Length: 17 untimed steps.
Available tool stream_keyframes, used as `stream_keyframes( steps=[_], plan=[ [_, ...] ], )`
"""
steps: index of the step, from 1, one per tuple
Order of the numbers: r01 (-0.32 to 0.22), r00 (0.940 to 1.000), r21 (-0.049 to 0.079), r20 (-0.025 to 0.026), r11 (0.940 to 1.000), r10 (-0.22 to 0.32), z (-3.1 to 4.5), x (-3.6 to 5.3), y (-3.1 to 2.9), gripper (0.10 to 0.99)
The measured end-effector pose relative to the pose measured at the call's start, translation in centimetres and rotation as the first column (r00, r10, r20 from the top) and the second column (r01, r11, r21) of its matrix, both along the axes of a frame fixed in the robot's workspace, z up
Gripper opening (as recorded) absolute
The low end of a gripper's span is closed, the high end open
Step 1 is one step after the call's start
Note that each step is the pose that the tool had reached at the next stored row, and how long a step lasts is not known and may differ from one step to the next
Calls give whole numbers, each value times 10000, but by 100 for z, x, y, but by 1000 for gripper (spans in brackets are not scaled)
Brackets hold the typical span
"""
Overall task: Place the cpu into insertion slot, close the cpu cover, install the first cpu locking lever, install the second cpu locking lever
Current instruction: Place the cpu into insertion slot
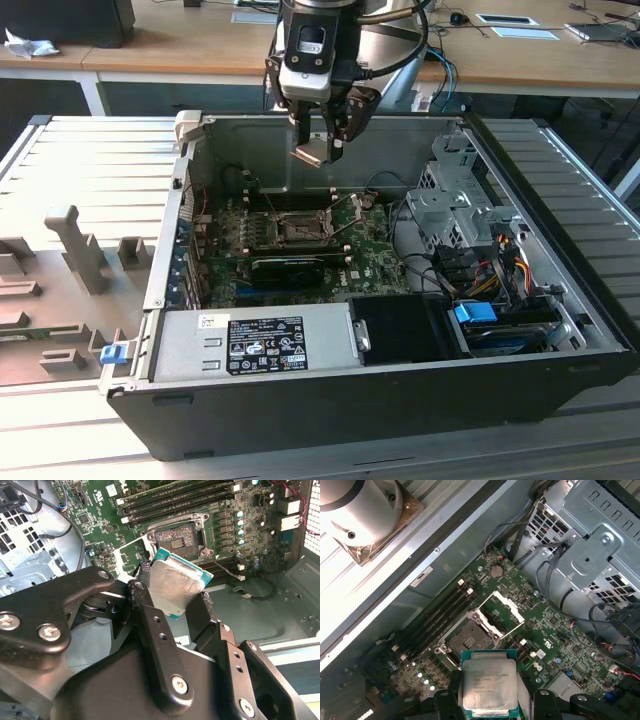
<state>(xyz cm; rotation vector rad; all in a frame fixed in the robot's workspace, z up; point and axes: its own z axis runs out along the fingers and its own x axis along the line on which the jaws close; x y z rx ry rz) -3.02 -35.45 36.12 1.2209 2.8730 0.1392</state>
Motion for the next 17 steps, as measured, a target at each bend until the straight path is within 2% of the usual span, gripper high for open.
stream_keyframes(
  steps=[17],
  plan=[
    [913, 9958, 0, 0, 9958, -913, -10, 0, 0, 525]
  ],
)
